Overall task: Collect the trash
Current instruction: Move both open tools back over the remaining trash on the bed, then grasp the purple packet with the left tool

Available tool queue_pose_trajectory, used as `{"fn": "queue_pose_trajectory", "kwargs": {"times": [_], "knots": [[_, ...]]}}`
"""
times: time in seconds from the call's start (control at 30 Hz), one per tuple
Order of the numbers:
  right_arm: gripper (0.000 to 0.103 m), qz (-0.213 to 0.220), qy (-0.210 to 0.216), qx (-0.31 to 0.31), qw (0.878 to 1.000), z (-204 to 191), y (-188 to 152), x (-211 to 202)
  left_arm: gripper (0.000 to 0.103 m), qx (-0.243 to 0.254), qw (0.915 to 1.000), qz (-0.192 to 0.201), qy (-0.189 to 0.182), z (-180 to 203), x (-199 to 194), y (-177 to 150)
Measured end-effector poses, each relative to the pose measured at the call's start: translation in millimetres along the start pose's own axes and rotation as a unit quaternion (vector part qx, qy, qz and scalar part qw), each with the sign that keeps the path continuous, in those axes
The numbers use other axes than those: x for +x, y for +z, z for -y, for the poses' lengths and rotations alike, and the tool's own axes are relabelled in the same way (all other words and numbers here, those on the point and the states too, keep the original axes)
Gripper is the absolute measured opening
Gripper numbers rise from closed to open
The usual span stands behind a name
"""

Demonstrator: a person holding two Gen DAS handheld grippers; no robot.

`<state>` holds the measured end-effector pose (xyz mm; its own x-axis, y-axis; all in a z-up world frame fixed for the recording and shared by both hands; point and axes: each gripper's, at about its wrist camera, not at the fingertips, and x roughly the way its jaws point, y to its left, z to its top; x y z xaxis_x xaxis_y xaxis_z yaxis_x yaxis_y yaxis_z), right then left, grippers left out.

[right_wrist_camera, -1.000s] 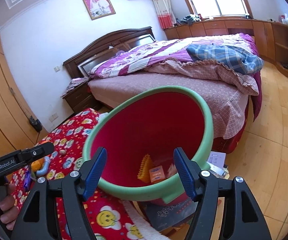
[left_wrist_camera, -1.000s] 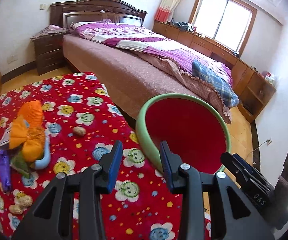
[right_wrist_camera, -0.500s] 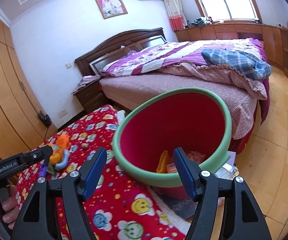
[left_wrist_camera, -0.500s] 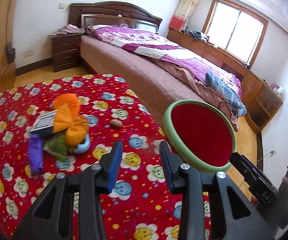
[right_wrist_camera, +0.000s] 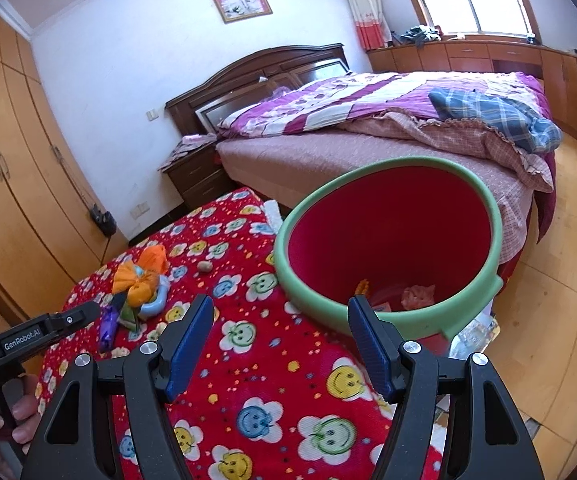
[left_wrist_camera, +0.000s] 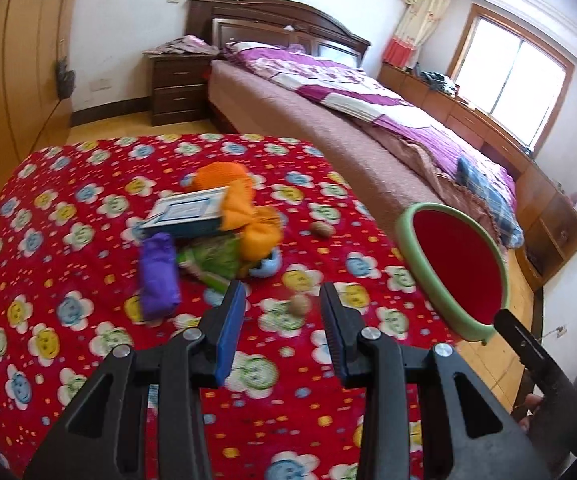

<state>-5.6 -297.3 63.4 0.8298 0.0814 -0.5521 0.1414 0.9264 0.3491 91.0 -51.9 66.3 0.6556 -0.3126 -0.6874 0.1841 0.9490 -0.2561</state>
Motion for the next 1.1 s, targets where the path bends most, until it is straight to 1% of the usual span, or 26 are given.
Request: {"fn": "queue_pose_trajectory", "kwargs": {"times": [0.27,0.37,0.5,0.8,0.97,1.07,1.1], "knots": [[0.071,-0.019,0.004,-0.003,1.0,-7,-7,12,0.04,-0.034,0.9979,-0.014,0.053,-45,16,-2],[0.071,-0.026,0.005,-0.004,1.0,-7,-10,16,0.041,-0.038,0.9965,-0.022,0.072,-55,26,-1],[0.071,-0.033,0.005,-0.002,0.999,-5,-12,22,0.042,-0.037,0.9941,-0.042,0.093,-65,43,2],[0.071,-0.041,0.003,0.003,0.999,-1,-14,27,0.042,-0.04,0.9907,-0.068,0.111,-78,79,10],[0.071,-0.045,0.002,0.003,0.999,-2,-15,29,0.042,-0.025,0.991,-0.058,0.118,-76,83,10],[0.071,-0.051,0.005,0.001,0.999,-4,-15,32,0.032,-0.017,0.9911,-0.051,0.122,-74,81,6],[0.071,-0.053,0.007,0.0,0.999,-6,-16,33,0.032,-0.016,0.9916,-0.05,0.118,-75,80,6]]}}
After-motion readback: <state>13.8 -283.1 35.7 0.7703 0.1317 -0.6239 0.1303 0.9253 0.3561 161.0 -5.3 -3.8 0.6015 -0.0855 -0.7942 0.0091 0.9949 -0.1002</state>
